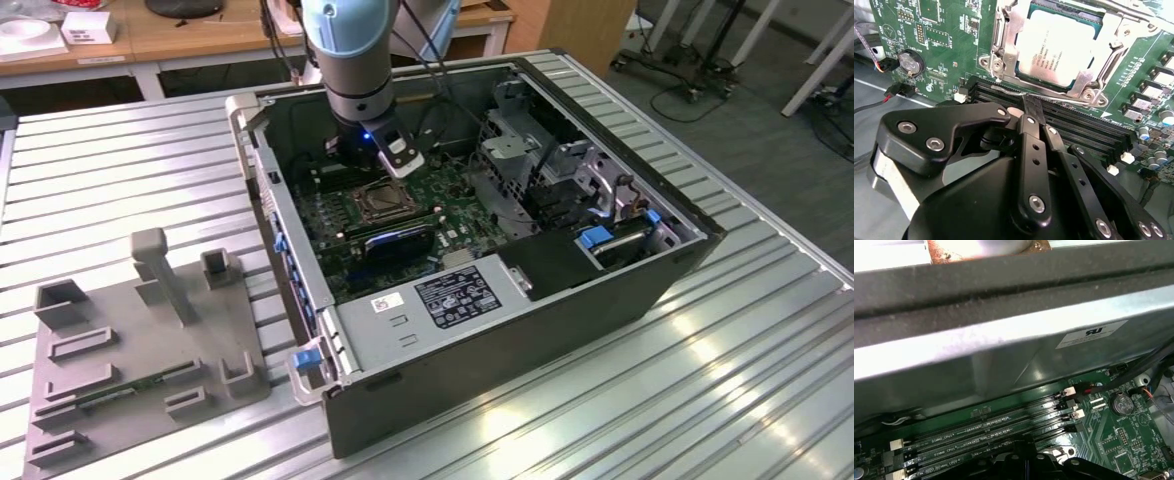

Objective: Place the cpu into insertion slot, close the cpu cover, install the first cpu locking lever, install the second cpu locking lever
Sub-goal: 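Install the first cpu locking lever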

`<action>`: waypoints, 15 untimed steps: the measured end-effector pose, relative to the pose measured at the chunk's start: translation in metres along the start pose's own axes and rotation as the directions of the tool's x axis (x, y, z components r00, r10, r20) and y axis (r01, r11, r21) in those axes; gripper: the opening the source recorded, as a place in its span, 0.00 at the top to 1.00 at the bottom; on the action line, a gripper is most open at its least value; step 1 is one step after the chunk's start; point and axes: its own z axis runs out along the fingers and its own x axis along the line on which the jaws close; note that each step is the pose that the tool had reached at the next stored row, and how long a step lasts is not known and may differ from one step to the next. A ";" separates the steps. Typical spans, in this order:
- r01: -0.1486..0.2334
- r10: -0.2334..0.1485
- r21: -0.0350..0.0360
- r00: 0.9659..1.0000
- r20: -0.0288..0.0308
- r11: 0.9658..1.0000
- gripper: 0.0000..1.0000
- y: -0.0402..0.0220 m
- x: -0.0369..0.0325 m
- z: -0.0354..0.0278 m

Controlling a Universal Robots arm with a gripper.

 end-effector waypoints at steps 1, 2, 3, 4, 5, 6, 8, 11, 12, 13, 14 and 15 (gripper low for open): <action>0.000 0.000 0.000 1.000 0.000 1.000 0.89 -0.0002 0.0001 0.0005; -0.001 0.001 0.000 1.000 0.000 1.000 0.89 -0.0003 0.0001 0.0009; -0.001 0.001 0.000 1.000 0.000 1.000 0.89 -0.0005 0.0002 0.0014; -0.001 0.001 0.000 1.000 0.000 1.000 0.89 -0.0006 0.0003 0.0017; -0.001 0.001 0.000 1.000 0.000 1.000 0.89 -0.0008 0.0003 0.0020; -0.001 0.001 0.000 1.000 0.000 1.000 0.89 -0.0009 0.0004 0.0023; -0.002 0.002 0.001 1.000 0.001 1.000 0.89 -0.0010 0.0004 0.0027; -0.002 0.002 0.001 1.000 0.001 1.000 0.89 -0.0013 0.0005 0.0030; -0.002 0.002 0.001 1.000 0.001 1.000 0.89 -0.0014 0.0005 0.0032; -0.003 0.003 0.001 1.000 0.001 1.000 0.89 -0.0015 0.0005 0.0034; -0.003 0.003 0.001 1.000 0.001 1.000 0.89 -0.0016 0.0005 0.0037; -0.003 0.003 0.001 1.000 0.001 1.000 0.89 -0.0017 0.0006 0.0040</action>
